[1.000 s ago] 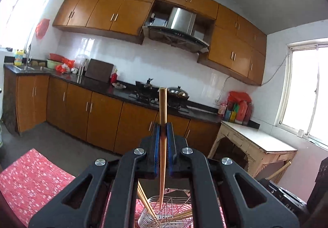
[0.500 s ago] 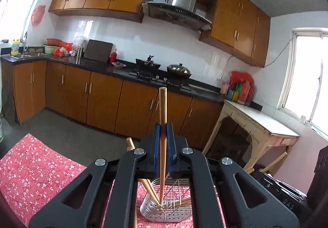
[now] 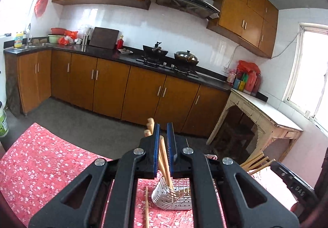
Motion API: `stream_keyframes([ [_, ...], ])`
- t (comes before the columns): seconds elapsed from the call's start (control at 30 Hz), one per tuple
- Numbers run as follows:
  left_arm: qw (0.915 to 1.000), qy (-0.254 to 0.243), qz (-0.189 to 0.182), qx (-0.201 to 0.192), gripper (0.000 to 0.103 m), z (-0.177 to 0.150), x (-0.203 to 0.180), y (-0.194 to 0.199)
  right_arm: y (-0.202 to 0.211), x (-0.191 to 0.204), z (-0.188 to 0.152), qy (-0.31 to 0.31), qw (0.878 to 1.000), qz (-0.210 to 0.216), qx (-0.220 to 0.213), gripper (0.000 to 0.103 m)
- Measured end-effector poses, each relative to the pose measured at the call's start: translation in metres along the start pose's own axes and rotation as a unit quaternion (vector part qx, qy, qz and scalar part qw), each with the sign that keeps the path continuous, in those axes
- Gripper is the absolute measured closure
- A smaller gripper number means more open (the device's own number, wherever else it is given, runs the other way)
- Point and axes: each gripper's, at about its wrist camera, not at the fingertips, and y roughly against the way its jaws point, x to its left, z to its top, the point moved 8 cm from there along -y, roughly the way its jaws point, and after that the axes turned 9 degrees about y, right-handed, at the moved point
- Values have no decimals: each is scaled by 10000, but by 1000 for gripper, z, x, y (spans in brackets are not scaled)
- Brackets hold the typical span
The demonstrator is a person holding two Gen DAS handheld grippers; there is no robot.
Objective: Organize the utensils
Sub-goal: 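Open the left tool into the wire holder while the right tool releases its chopstick, then close the right tool on a chopstick while the left tool grasps the last one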
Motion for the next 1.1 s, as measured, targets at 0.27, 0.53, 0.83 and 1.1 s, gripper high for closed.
stream_keyframes([
  [0.27, 9995, -33, 129, -280, 73, 10, 28, 38, 38, -24, -34, -145, 9995, -267, -15, 72],
  [0.53, 9975, -345, 568, 245, 72, -42, 71, 34, 2, -28, -144, -87, 9912, -361, 1272, 72],
  [0.83, 9812, -633, 905, 1583, 72, -158, 109, -4, -33, 18, -220, 279, 9739, -173, 2244, 72],
  [1.1, 9751, -734, 753, 1953, 71, -195, 105, -7, -45, 40, -235, 952, 9642, -586, 2403, 82],
])
